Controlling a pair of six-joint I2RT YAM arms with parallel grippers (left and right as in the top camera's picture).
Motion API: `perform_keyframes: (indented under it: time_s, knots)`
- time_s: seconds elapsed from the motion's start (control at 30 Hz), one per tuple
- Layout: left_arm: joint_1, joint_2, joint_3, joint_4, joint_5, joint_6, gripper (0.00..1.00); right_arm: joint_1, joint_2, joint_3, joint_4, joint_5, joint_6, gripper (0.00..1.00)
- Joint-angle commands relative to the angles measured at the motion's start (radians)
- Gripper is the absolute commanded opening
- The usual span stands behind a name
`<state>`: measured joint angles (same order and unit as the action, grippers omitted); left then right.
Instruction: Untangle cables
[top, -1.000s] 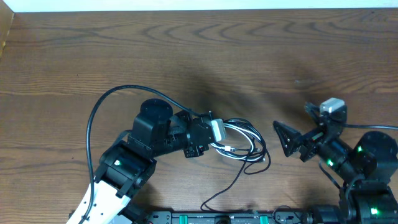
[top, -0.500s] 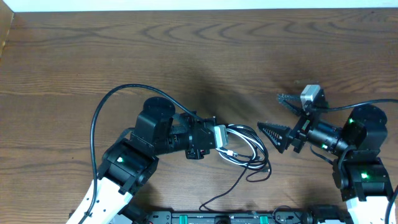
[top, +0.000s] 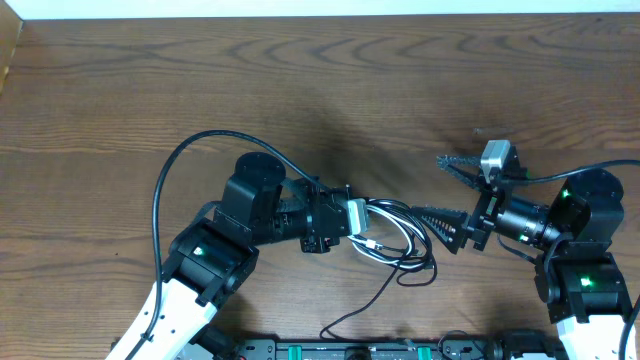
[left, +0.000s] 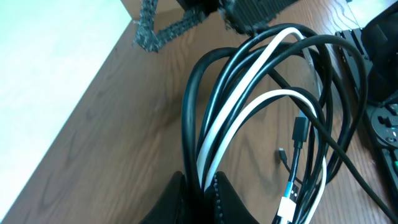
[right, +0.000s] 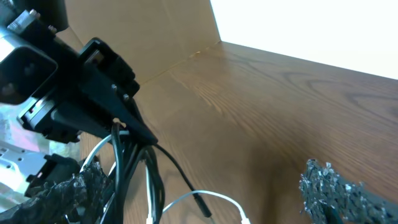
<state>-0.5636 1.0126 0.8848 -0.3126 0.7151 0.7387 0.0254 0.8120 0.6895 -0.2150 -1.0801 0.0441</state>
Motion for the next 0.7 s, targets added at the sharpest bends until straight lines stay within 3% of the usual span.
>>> perform_keyframes:
  time_s: [0.0,0.67]
  knots:
    - [0.002,-0.002,-0.002,0.018,0.037,0.013,0.07,-0.004,0.0,0.017,0.002,-0.037,-0.021,0.99]
    - [0.002,-0.001,-0.002,0.023,0.109,0.013,0.07,-0.004,0.094,0.017,0.007,-0.022,-0.024,0.99]
